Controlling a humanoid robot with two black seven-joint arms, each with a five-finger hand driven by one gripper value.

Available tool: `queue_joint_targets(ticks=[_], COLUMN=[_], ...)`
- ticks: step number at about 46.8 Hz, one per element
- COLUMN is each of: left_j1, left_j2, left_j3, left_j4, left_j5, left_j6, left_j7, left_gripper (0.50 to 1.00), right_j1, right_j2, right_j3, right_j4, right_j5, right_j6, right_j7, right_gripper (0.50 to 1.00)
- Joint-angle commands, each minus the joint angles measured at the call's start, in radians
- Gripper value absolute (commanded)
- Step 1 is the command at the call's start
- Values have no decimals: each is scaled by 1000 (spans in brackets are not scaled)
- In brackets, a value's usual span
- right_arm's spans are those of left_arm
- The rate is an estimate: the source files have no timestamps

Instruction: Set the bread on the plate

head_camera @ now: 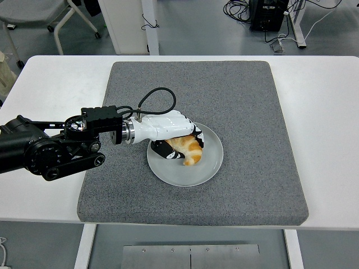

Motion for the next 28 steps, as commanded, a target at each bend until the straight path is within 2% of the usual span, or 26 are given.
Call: queue_joint_targets(ticks=[1,10,11,12,13,14,16,18,28], left_j1=[11,11,11,11,11,11,9,9,6], left_j2=[-11,-18,-18,-18,-18,-18,-18,-18,-18], left_j3=[0,-4,-6,-6,-6,-4,-3,-1,0], left_j4=[18,21,20,20,20,20,20,15,10], left_j5=[1,-11,-16,-22,-31,-39,-52,-62,-66], left_j6=[2,11,9,8,8,8,3,-1,-8], left_j7=[-3,-2,-2,-2,-2,-3,-3,-5,-11], left_gripper=[500,500,577,722,829,861,890,961,972], right_j1=[0,0,0,0,0,0,0,0,0], right_j2=[0,0,0,0,0,0,0,0,0], right_j3=[0,0,0,0,0,0,0,0,0], right_j4=[0,0,0,0,0,0,0,0,0], right_j5=[0,0,0,0,0,0,0,0,0], right_j6=[0,0,0,0,0,0,0,0,0], right_j7=[0,0,0,0,0,0,0,0,0], right_gripper=[1000,1000,1000,1000,1000,1000,1000,1000,1000])
